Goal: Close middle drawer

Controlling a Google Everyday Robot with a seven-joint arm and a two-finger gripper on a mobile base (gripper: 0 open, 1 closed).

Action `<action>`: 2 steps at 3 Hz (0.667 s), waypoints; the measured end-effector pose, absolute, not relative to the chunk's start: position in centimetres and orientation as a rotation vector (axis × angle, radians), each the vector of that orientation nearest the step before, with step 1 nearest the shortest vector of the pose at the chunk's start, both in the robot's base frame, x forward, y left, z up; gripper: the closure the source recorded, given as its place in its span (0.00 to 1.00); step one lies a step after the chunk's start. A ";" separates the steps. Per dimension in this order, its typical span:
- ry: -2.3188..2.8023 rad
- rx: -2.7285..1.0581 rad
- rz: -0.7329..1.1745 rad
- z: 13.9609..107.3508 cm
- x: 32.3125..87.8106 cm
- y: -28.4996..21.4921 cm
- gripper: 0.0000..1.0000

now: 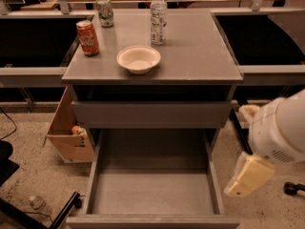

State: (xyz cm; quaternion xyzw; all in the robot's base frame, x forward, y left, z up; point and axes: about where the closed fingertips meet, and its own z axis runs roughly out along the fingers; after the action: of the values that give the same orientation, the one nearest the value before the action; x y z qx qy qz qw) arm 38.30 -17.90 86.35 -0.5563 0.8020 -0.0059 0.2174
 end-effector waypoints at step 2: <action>2.343 -1.550 -0.048 68.4 35.3 -16.8 0.00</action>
Offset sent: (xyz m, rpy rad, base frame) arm -0.0423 0.0138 -0.2703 -0.1196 0.1404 -0.0501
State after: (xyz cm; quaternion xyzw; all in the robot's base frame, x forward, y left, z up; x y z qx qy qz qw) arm 35.33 -16.80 68.43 -0.5440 0.8225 -0.0170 0.1652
